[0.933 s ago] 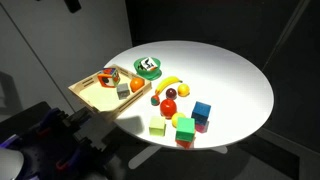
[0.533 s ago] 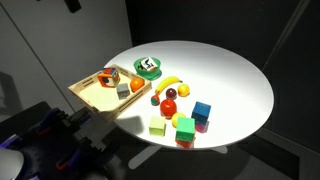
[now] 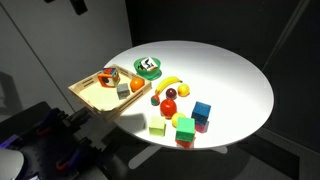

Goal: Put the banana in the crate

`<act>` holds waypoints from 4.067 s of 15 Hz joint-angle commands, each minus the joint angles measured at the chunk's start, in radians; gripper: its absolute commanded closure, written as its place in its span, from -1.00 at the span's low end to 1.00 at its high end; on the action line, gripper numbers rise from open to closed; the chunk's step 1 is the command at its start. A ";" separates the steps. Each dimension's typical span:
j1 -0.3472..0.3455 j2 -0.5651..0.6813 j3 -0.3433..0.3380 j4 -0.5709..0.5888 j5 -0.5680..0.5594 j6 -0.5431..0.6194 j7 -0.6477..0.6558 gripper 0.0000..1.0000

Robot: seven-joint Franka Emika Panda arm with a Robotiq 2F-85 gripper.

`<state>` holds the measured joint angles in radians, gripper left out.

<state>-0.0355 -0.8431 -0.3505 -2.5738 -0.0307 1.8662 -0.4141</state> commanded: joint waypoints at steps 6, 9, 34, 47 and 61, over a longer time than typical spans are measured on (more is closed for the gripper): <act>-0.064 0.270 0.069 0.155 -0.011 0.051 0.152 -1.00; -0.090 0.393 0.087 0.223 -0.014 0.029 0.203 -1.00; -0.128 0.811 0.136 0.380 -0.084 0.260 0.275 -1.00; -0.124 0.912 0.151 0.426 -0.024 0.330 0.265 -1.00; -0.121 1.169 0.226 0.575 0.044 0.459 0.307 -1.00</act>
<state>-0.1468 0.2645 -0.1389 -2.0731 -0.0234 2.3473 -0.1202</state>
